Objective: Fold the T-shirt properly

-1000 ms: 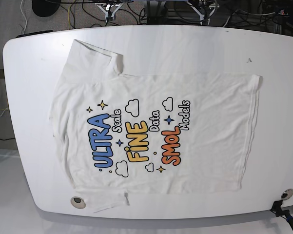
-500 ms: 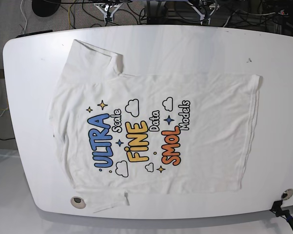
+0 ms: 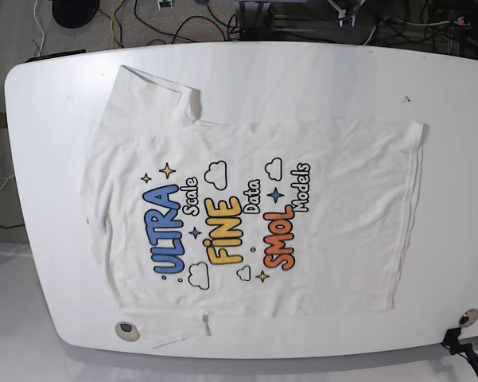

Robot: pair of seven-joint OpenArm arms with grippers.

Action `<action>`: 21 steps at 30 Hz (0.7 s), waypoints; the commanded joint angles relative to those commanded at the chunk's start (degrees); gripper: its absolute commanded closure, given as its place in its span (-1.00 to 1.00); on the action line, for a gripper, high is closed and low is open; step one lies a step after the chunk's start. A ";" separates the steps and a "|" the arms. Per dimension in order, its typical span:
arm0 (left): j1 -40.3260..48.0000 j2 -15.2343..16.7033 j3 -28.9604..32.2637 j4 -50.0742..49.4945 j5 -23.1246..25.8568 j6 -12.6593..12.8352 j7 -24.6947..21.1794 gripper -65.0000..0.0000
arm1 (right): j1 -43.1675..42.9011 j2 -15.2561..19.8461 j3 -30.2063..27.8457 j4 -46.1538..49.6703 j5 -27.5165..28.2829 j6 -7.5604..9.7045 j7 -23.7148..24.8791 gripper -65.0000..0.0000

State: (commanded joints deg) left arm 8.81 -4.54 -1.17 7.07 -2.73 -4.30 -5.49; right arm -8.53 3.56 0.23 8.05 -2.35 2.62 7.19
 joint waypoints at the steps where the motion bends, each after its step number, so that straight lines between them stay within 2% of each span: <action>1: 0.72 -0.13 -0.52 0.99 -0.21 -0.28 0.47 1.00 | -0.23 0.23 -0.18 0.27 -0.32 0.09 0.15 1.00; 3: 1.95 -0.56 -1.98 2.48 -0.50 -0.98 0.92 1.00 | -0.44 0.64 -0.71 0.60 -0.54 0.03 0.45 1.00; 7: 5.81 -1.85 -5.82 8.46 -3.08 -5.76 1.25 1.00 | -2.14 1.93 -0.53 2.31 -0.20 1.24 0.74 1.00; 9: 8.15 -2.33 -7.34 12.74 -3.89 -6.80 1.82 1.00 | -3.60 2.78 -0.68 3.66 -0.23 1.47 0.85 1.00; 12: 11.38 -3.01 -9.00 18.64 -4.44 -7.03 2.30 1.00 | -6.78 4.29 -0.41 6.50 -0.33 1.64 1.25 1.00; 16: 17.18 -4.56 -9.51 28.15 -5.90 -5.79 2.70 1.00 | -13.24 6.69 -0.55 13.81 -0.16 1.72 2.05 1.00; 18: 20.60 -5.69 -9.34 34.04 -7.51 -5.50 3.23 1.00 | -17.08 8.22 -0.59 18.56 0.87 1.73 2.05 1.00; 21: 26.03 -6.82 -10.32 41.71 -9.06 -6.12 4.15 1.00 | -24.15 10.79 -0.38 27.20 5.45 1.90 2.55 1.00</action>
State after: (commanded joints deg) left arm 34.84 -11.35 -11.49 48.78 -11.79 -10.42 -1.34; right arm -32.68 14.35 -0.16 35.25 3.11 4.52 9.75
